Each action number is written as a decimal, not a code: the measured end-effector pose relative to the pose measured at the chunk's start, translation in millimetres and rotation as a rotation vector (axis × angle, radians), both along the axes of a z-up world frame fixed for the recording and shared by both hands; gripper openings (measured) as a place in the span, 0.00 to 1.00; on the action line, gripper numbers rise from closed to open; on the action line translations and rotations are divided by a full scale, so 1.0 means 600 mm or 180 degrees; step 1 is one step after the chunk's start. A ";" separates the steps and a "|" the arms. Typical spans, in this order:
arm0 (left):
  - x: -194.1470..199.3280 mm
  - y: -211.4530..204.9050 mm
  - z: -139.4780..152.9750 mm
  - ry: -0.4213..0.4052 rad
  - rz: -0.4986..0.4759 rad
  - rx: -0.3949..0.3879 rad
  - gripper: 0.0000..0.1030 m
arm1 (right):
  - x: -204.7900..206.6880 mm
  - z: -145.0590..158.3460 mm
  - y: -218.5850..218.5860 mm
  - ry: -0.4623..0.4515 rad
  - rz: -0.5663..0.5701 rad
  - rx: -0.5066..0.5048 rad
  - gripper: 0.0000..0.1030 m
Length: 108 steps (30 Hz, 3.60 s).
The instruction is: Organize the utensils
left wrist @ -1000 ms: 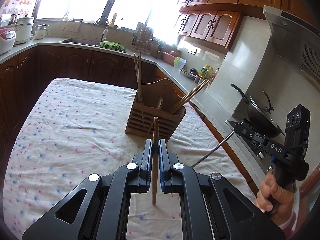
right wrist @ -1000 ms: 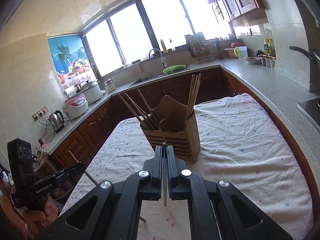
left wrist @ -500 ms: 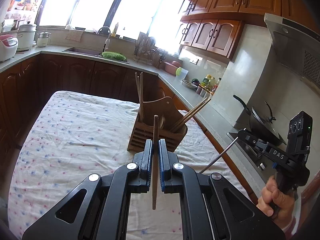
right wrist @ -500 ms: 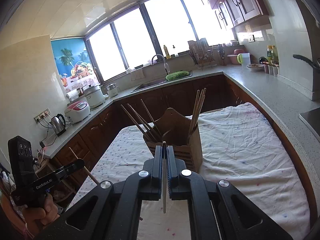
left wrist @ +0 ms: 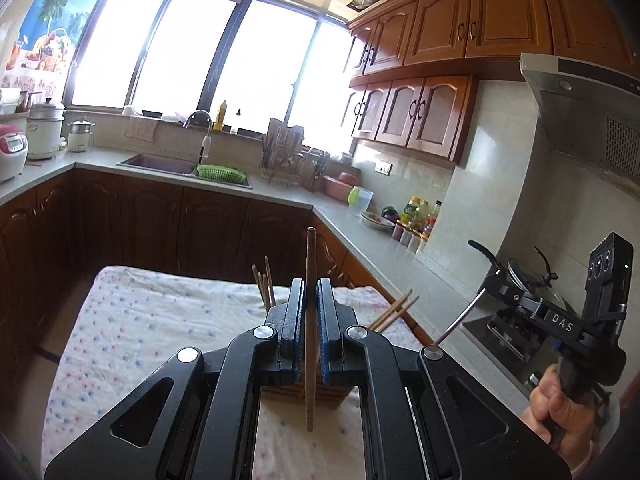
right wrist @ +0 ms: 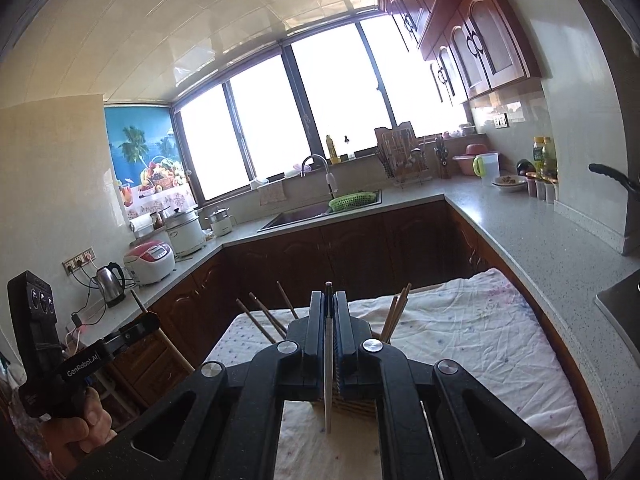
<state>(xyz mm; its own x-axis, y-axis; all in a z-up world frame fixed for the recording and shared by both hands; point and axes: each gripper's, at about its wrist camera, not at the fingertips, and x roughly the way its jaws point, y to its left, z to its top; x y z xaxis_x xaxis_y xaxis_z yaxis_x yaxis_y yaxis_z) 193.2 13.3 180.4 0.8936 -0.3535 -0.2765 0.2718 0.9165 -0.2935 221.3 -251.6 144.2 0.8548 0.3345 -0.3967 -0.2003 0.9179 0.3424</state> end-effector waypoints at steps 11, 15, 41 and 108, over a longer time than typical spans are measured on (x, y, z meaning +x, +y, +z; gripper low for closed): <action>0.121 -0.017 0.026 -0.0247 0.0248 0.0060 0.05 | 0.099 -0.005 -0.014 -0.0076 -0.0215 -0.0069 0.04; 0.152 -0.033 -0.012 -0.0204 0.0273 0.0059 0.05 | 0.111 -0.044 -0.009 -0.0002 -0.0231 -0.0086 0.04; 0.166 -0.060 -0.165 0.0345 0.0206 0.0153 0.06 | 0.115 -0.157 0.010 0.0487 -0.0224 -0.0151 0.04; -0.335 -0.028 -0.294 -0.0072 0.1074 0.0706 1.00 | -0.364 -0.227 0.002 -0.0403 -0.0411 -0.0487 1.00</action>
